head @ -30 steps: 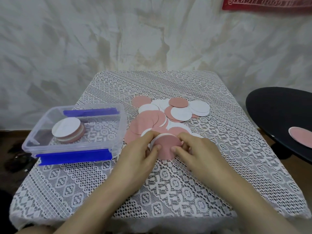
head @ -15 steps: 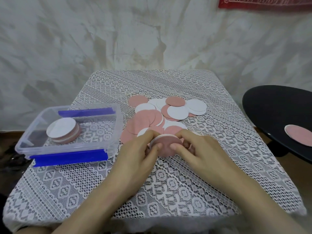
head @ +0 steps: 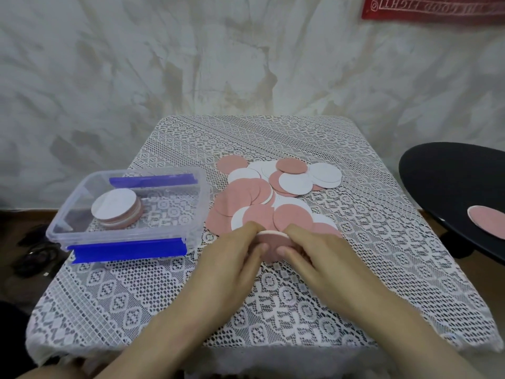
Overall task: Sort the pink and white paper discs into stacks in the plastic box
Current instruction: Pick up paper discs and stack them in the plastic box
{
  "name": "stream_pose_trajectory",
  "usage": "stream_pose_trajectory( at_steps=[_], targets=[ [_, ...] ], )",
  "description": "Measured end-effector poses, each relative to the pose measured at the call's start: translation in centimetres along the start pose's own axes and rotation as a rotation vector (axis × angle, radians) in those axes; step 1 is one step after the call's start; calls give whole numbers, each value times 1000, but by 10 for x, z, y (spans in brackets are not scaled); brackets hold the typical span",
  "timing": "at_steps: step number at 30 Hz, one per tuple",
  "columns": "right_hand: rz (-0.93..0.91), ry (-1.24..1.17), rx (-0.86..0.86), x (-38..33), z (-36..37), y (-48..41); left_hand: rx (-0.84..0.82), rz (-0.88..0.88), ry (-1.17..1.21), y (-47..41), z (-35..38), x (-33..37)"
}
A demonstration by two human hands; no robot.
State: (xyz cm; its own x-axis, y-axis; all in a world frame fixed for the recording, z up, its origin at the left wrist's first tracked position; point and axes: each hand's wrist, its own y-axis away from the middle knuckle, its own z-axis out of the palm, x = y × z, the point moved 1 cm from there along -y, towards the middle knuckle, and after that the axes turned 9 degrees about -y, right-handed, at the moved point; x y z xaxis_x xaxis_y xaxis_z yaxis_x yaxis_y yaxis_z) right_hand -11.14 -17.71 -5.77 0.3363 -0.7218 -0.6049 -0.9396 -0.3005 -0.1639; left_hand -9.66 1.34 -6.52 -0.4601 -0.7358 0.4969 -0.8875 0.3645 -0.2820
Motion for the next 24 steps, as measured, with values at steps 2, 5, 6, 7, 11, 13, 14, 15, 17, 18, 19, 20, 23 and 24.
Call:
stream_pose_trajectory(
  at_steps=[2, 5, 6, 7, 11, 13, 14, 15, 17, 18, 19, 20, 23, 24],
  targets=[
    [-6, -22, 28, -3, -2, -2, 27, 3, 0, 0, -3, 0],
    [10, 16, -12, -3, 0, -6, -25, -2, -52, -1, -1, -2],
    [21, 25, -35, -2, 2, -6, -48, -7, -65, -1, 1, -3],
    [26, 23, -41, -2, 3, -7, -58, -15, -62, -1, 2, -4],
    [20, -61, 9, -5, 2, -9, -31, -46, 44, -2, -3, -7],
    [4, -112, 51, -7, -2, -10, -11, -59, 103, -2, -9, -7],
    [4, -138, 64, -9, -4, -11, 1, -63, 122, -1, -12, -6],
    [7, -166, 71, -10, -6, -12, 16, -69, 138, -1, -15, -5],
    [10, -240, 79, -13, -8, -15, 51, -89, 168, 1, -24, -4],
    [9, -287, 82, -15, -8, -16, 65, -100, 175, 2, -28, -4],
    [4, -337, 85, -18, -7, -18, 80, -109, 179, 3, -32, -5],
    [-2, -385, 85, -21, -6, -20, 94, -116, 179, 5, -35, -6],
    [11, -493, 61, -34, -1, -27, 132, -142, 190, 10, -45, -11],
    [14, -522, 50, -39, 0, -30, 141, -156, 198, 12, -49, -13]
  ],
)
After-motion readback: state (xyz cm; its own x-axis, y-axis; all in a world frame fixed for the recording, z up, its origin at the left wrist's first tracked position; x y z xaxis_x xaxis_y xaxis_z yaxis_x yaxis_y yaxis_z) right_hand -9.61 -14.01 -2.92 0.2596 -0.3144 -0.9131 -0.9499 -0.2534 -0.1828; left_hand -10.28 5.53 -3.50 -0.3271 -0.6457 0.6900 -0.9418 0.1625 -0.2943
